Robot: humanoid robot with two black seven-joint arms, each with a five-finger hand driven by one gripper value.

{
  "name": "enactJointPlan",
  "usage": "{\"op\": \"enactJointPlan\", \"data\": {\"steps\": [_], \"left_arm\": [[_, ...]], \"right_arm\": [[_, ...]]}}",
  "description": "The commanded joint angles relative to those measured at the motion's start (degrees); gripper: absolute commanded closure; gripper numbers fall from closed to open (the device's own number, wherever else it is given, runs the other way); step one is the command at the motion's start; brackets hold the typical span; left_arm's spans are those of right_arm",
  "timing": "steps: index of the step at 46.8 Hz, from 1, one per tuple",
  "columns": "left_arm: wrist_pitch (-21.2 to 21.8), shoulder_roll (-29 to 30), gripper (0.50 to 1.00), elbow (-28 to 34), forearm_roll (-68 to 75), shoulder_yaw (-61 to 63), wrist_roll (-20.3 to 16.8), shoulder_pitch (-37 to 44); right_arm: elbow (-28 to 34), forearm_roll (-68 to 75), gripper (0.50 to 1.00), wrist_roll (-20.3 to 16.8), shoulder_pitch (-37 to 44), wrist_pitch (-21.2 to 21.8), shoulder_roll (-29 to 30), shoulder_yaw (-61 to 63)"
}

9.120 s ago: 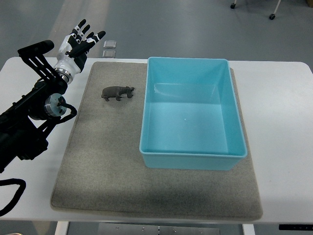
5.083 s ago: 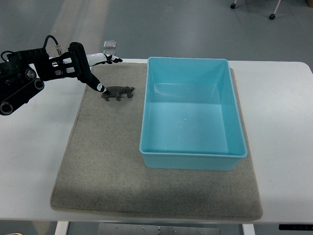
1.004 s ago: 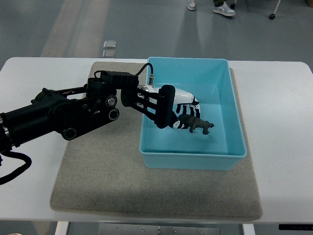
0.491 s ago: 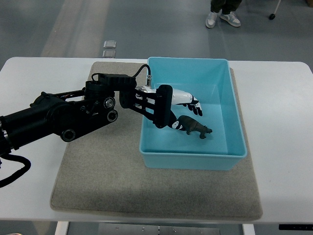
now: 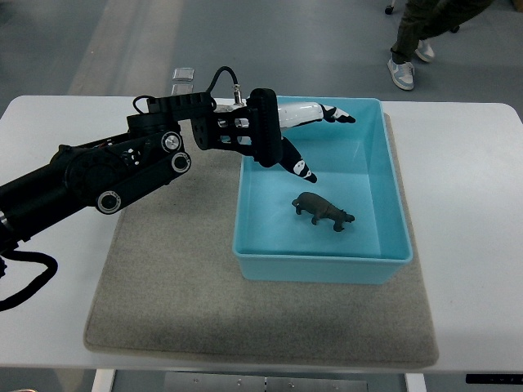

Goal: Place brown hippo in blue box with left hand

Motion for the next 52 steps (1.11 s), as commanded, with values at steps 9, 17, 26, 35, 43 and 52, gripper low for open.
{"op": "enactJointPlan", "data": {"steps": [9,17,26,35,43,52], "left_arm": [[11.09,0.96,0.506,3.72,-13.4,-5.78,-0.03,1.26],[15.58,3.5,0.506,5.66,-25.62,-7.72,-0.03,2.23],[22.87,4.91,0.506,10.57,-39.07,-9.92,-1.0,2.94],[27.1,4.82,0.506,13.92,-53.31,-10.01,-2.23,4.08],[26.92,4.82,0.508,15.68,-62.72,-10.1,-4.25,5.92],[27.01,5.0,0.504,15.77,-64.13,-11.67,-7.06,8.82]], "right_arm": [[0.0,0.04,0.564,0.0,0.0,0.0,0.0,0.0],[0.0,0.03,0.564,0.0,0.0,0.0,0.0,0.0],[0.0,0.03,0.564,0.0,0.0,0.0,0.0,0.0],[0.0,0.03,0.564,0.0,0.0,0.0,0.0,0.0],[0.0,0.04,0.564,0.0,0.0,0.0,0.0,0.0],[0.0,-0.05,0.564,0.0,0.0,0.0,0.0,0.0]]}}
